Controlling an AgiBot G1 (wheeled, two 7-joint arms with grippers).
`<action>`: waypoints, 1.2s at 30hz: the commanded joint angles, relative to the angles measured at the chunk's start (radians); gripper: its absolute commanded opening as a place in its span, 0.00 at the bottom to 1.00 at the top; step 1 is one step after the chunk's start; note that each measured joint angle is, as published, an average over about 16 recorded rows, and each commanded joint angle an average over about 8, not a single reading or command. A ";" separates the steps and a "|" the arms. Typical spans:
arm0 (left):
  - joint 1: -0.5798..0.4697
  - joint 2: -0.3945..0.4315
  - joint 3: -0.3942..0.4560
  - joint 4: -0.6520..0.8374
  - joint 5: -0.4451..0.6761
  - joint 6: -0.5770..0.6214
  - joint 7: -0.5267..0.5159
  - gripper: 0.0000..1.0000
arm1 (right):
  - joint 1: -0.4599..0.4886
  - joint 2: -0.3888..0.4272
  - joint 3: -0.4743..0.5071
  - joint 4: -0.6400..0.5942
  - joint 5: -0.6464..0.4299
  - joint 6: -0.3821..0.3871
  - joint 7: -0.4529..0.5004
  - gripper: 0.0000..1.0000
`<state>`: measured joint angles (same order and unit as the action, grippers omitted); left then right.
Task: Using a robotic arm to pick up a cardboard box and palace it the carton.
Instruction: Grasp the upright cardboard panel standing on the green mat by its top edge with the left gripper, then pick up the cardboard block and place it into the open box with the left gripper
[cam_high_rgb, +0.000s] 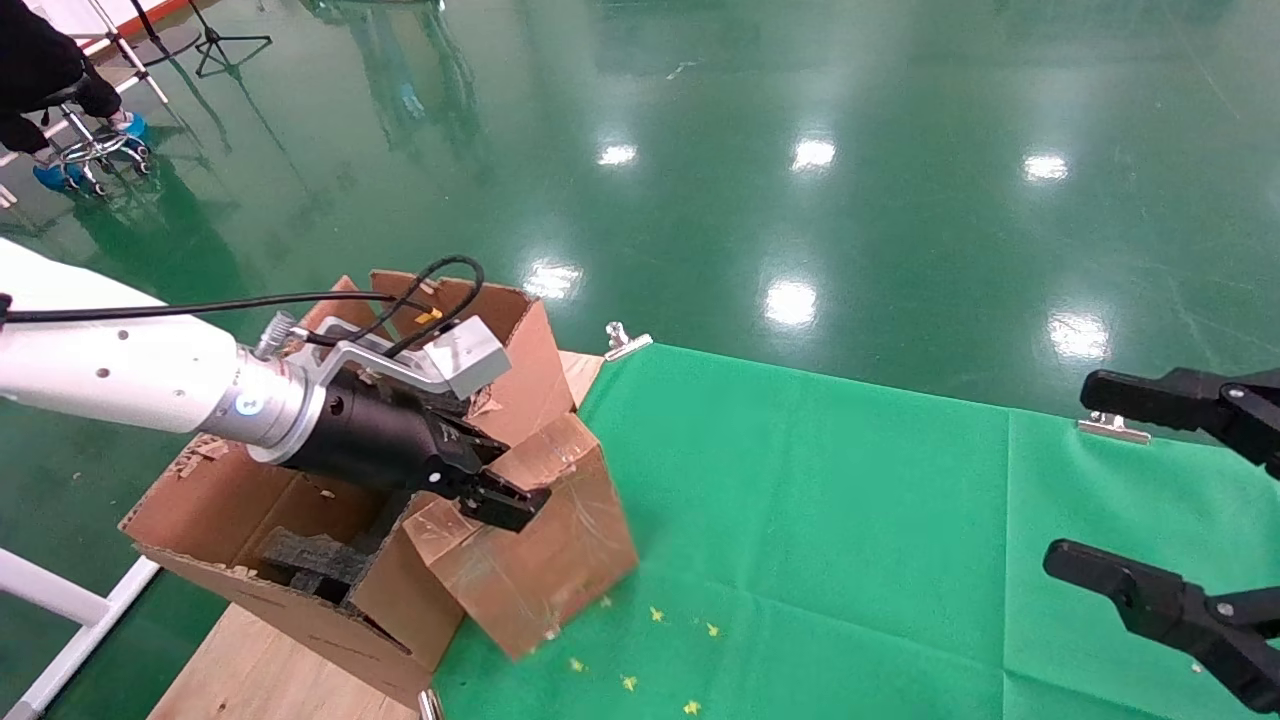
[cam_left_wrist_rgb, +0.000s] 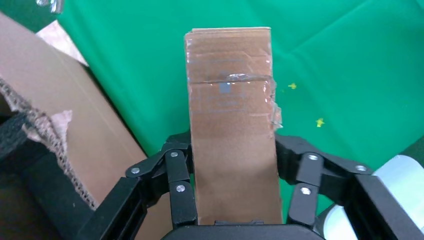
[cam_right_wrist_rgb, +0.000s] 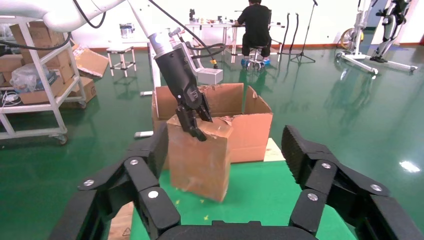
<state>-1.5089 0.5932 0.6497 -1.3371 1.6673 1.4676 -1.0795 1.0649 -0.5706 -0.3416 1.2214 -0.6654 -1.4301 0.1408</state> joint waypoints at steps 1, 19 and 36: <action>-0.003 0.002 -0.002 0.009 -0.007 0.001 0.006 0.00 | 0.000 0.000 0.000 0.000 0.000 0.000 0.000 1.00; -0.251 -0.178 -0.148 0.200 0.049 -0.071 0.222 0.00 | 0.000 0.000 0.000 0.000 0.000 0.000 0.000 1.00; -0.099 -0.157 -0.122 0.687 0.092 -0.279 0.390 0.00 | 0.000 0.000 0.000 0.000 0.000 0.000 0.000 1.00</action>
<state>-1.6113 0.4369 0.5321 -0.6643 1.7698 1.1890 -0.6986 1.0649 -0.5706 -0.3416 1.2214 -0.6654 -1.4301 0.1408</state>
